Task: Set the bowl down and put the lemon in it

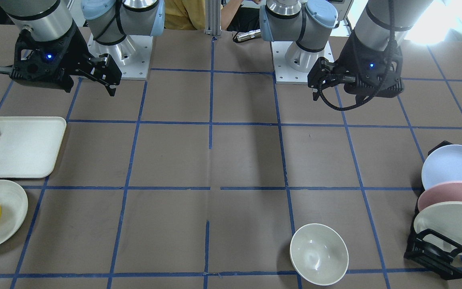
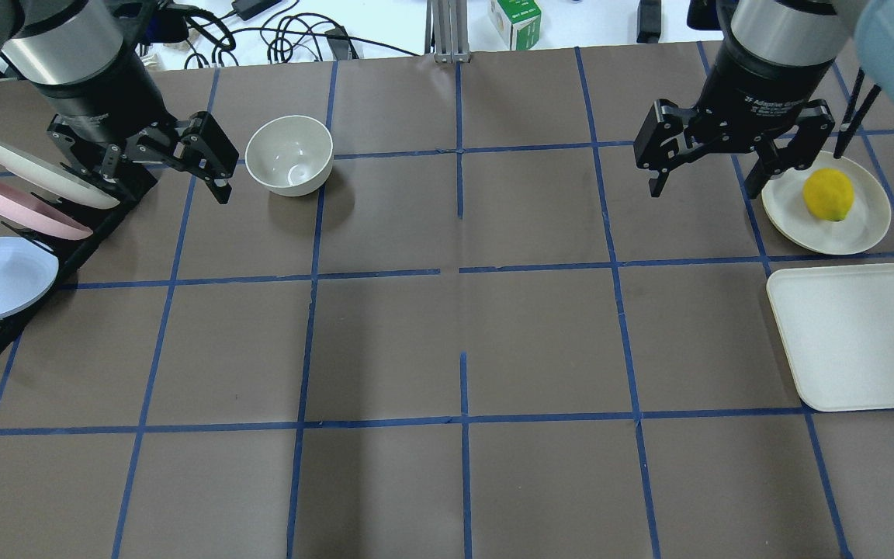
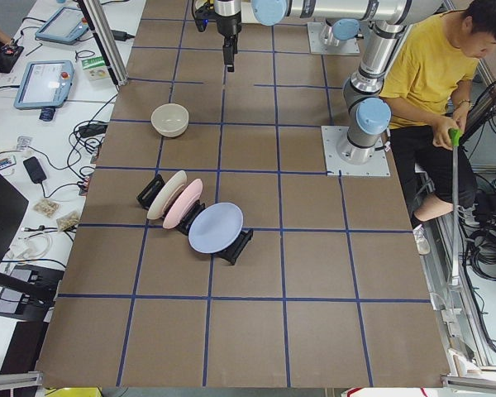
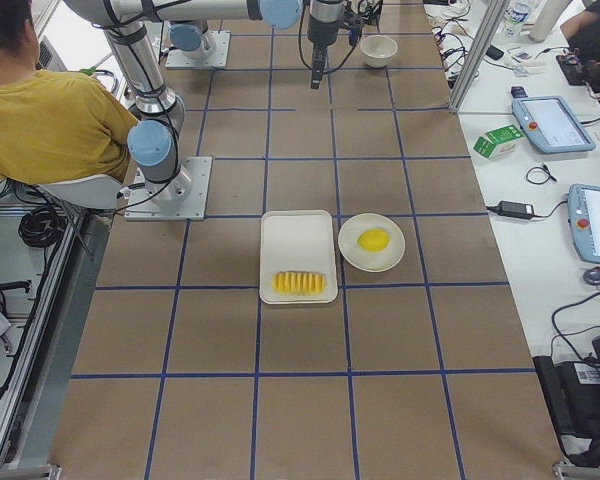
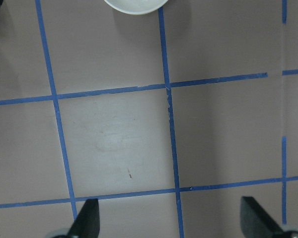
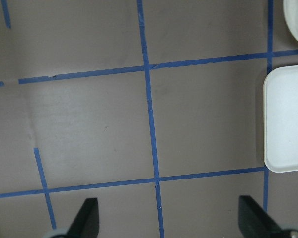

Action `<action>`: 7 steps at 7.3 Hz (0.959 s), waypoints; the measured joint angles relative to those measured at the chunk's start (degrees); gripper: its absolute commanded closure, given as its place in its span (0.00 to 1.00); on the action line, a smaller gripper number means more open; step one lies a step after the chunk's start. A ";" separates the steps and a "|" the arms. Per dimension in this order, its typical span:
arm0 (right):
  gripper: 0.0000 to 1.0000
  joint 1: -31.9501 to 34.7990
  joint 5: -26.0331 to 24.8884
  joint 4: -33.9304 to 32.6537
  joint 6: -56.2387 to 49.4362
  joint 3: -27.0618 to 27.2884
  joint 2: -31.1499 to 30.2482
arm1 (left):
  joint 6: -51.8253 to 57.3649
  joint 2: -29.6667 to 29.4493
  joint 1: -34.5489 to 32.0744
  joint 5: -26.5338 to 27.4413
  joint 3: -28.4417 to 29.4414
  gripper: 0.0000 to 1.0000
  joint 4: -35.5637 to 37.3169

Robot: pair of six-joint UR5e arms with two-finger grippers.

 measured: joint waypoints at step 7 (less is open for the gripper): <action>0.00 -18.42 -1.73 -19.04 -22.23 0.05 16.44 | 0.87 -30.93 4.18 -0.19 8.58 0.00 27.18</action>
